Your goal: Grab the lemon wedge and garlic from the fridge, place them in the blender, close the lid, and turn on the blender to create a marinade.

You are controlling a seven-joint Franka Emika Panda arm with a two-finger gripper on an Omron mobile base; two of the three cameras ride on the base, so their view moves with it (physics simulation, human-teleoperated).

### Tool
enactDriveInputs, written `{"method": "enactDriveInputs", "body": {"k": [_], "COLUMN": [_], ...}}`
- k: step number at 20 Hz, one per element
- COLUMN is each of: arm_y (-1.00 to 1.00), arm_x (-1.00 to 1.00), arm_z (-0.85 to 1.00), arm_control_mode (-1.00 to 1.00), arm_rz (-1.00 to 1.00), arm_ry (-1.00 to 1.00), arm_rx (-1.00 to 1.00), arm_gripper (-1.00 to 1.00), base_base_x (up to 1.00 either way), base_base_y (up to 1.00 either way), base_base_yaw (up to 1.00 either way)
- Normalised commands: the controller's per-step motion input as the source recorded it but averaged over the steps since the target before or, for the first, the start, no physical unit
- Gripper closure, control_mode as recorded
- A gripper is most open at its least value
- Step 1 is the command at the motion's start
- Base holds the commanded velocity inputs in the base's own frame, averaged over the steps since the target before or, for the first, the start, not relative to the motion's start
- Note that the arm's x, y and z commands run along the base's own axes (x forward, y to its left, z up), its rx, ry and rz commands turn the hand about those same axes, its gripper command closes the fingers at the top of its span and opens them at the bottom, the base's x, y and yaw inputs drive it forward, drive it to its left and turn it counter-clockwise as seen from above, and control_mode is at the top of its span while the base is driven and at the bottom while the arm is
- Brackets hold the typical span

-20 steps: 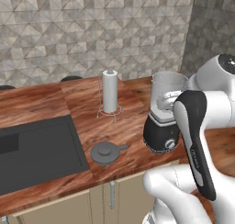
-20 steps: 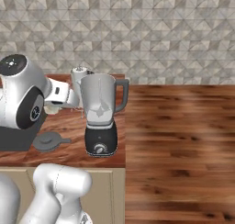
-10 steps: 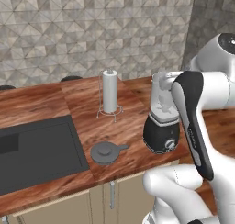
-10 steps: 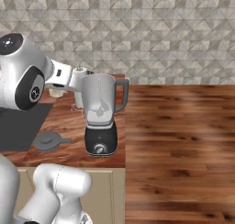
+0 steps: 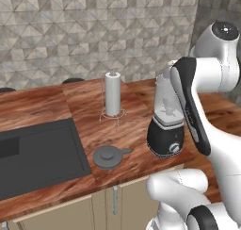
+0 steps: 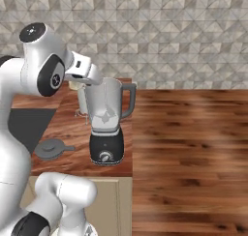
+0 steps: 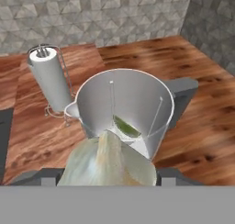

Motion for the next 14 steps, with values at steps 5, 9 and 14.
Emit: {"method": "enactDriveInputs", "body": {"k": [5, 9, 14], "arm_y": [-0.12, -0.06, -0.14], "arm_x": [0.59, 0.37, 0.29], "arm_z": [0.0, -0.08, -0.28], "arm_control_mode": [-1.0, -1.0, -1.0], "arm_rz": [-0.01, 0.0, 0.0], "arm_ry": [0.03, 0.02, 0.03], "arm_rx": [0.0, 0.0, 0.0], "arm_gripper": [1.0, 1.0, 1.0], "base_base_x": [0.0, 0.0, 0.0], "base_base_y": [0.0, 0.0, 0.0], "base_base_yaw": [0.0, 0.0, 0.0]}}
